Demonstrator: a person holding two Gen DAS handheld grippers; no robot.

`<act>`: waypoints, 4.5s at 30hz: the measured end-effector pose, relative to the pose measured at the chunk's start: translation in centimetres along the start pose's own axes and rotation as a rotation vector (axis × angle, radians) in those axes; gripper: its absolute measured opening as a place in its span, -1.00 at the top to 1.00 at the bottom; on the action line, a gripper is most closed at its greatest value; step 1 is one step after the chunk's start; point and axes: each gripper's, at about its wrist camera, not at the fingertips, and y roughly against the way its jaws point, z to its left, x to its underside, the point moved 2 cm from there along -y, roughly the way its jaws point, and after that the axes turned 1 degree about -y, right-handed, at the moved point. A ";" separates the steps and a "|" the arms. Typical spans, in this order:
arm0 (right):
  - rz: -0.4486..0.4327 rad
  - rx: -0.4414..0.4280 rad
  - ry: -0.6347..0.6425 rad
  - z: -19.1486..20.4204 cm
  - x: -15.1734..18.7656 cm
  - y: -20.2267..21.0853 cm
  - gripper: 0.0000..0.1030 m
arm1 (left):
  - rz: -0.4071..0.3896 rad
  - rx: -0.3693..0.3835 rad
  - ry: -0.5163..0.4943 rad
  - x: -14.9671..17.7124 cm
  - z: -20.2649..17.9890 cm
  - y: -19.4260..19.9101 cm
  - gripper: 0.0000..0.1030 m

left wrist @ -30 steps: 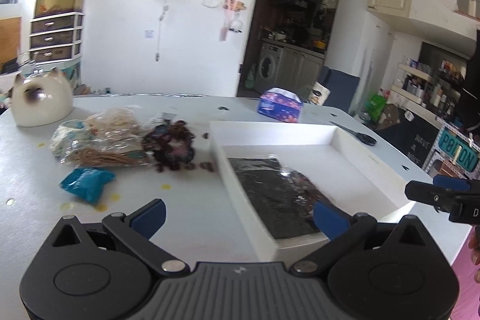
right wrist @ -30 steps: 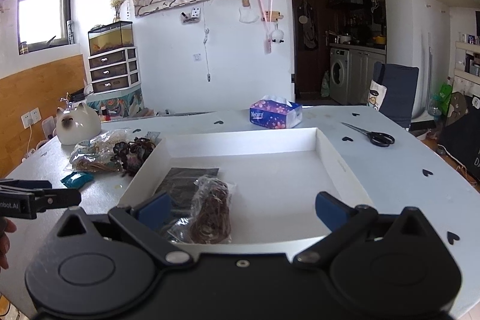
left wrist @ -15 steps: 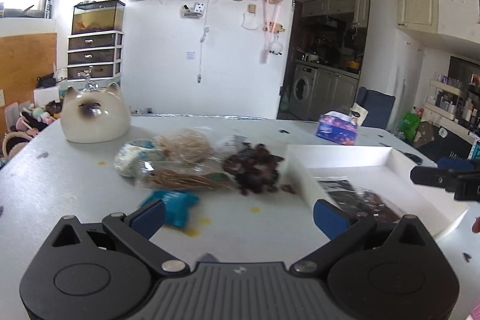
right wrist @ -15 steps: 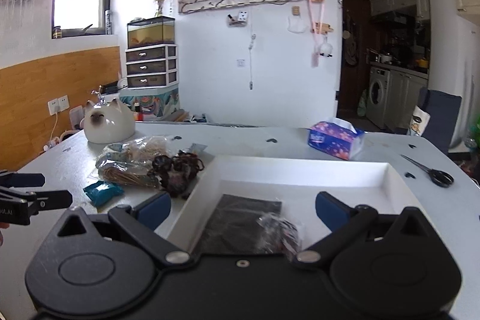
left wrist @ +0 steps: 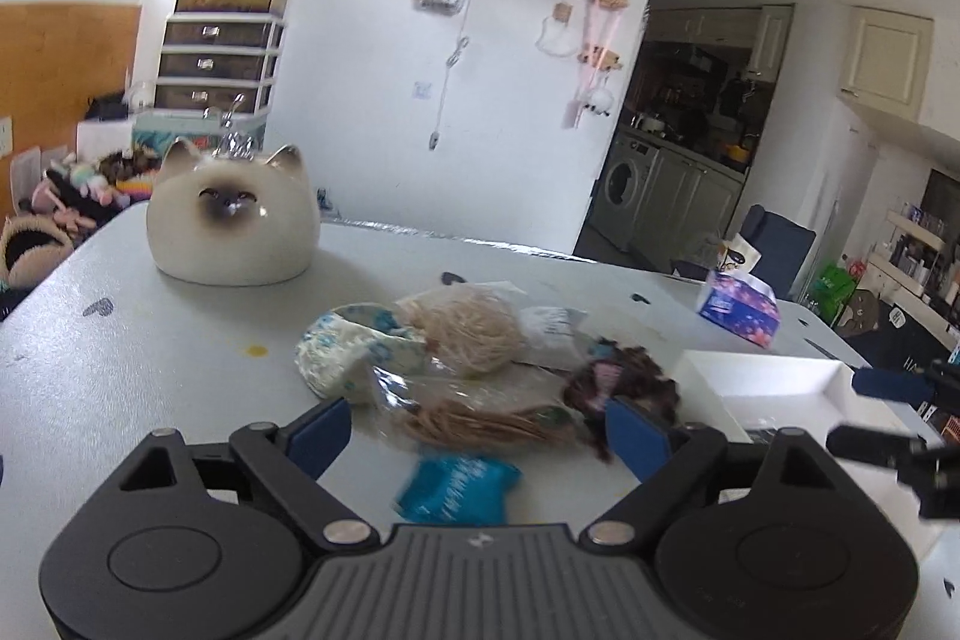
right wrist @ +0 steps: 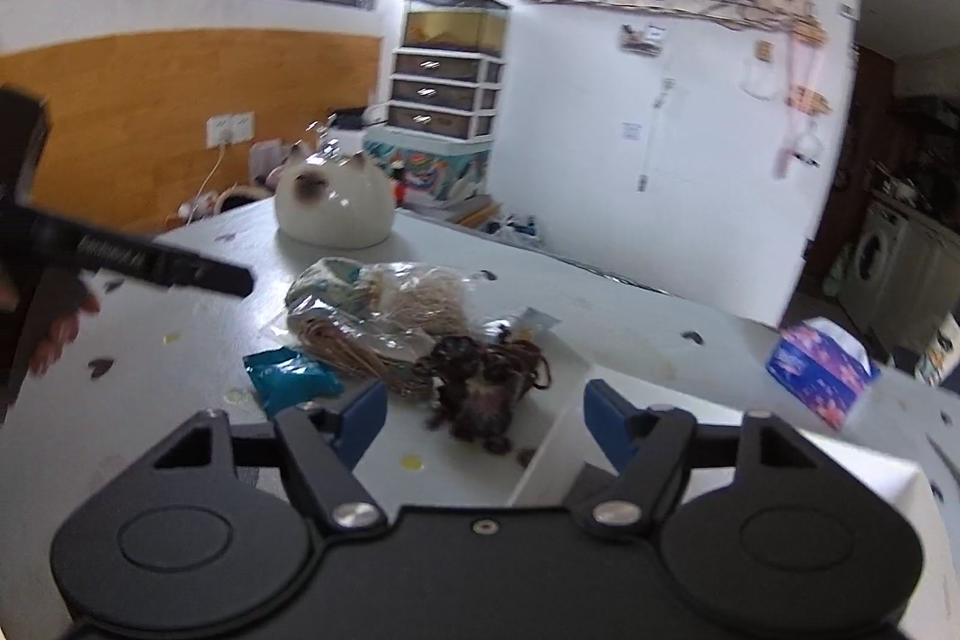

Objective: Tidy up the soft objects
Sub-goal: 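Move the left tool to the floral pouch while the right tool reaches the twine bag, then grasp the floral pouch with the left tool while the right tool grasps a cord bag, then carry the floral pouch toward the box while the right tool lowers the cord bag into it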

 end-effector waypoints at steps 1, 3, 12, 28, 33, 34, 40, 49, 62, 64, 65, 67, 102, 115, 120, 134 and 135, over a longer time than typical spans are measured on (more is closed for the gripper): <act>0.012 -0.007 0.039 0.5 -0.2 -0.7 -0.35 | 0.012 -0.001 0.010 -0.4 0.6 -0.6 -0.77; 0.040 -0.015 0.127 1.6 -0.7 -2.1 -0.30 | 0.037 -0.014 0.024 -1.3 1.8 -2.0 -0.77; 0.127 -0.066 0.449 5.9 -1.7 -8.2 -0.16 | 0.166 -0.081 0.120 -3.3 6.2 -9.6 -0.95; 0.188 -0.179 0.674 9.0 -0.5 -15.5 0.00 | 0.313 -0.170 -0.109 -3.5 4.3 -17.8 -0.50; 0.187 -0.218 0.672 9.8 -0.2 -15.3 0.69 | 0.296 -0.202 -0.166 -3.2 4.2 -17.2 -0.12; 0.194 -0.229 0.669 9.9 -0.1 -15.0 0.94 | 0.294 -0.196 -0.161 -3.2 4.4 -17.0 -0.10; 0.220 -0.289 0.581 9.7 0.0 -12.1 1.00 | 0.281 -0.179 -0.135 -3.0 4.8 -15.2 0.06; 0.305 -0.265 0.211 6.5 -2.4 -12.5 0.99 | 0.200 -0.191 -0.035 -2.6 5.7 -10.8 0.10; 0.420 -0.179 -0.701 0.0 -1.0 -16.2 0.41 | 0.150 -0.211 -0.037 -2.2 6.6 -5.9 0.10; 0.404 -0.192 -0.854 -0.7 0.0 -16.5 0.17 | 0.136 -0.216 -0.022 -2.5 7.2 -6.9 0.10; 0.403 -0.206 -0.935 -1.2 0.5 -16.8 -0.01 | 0.131 -0.211 -0.004 -2.6 7.5 -7.6 0.10; 0.387 -0.229 -1.026 -1.7 1.2 -17.0 -0.16 | 0.151 -0.182 0.046 -2.5 8.0 -8.9 0.10; 0.426 -0.165 -0.403 3.5 -0.6 -14.3 0.52 | 0.189 -0.100 -0.050 2.8 2.8 -5.5 0.10; 0.283 -0.204 -0.422 2.9 -1.2 -9.1 0.65 | 0.109 -0.097 0.022 2.2 0.9 -1.7 0.12; 0.243 -0.207 -0.432 1.7 -1.5 -6.7 0.65 | 0.146 -0.118 -0.011 2.7 -0.1 -1.4 0.11; 0.224 -0.209 -0.421 -0.4 -0.3 -2.4 0.65 | 0.289 -0.203 -0.046 4.2 -1.3 -5.2 -0.51; 0.223 -0.209 -0.416 -0.5 -0.2 -2.1 0.65 | 0.283 -0.209 -0.057 4.4 -1.4 -5.2 -0.38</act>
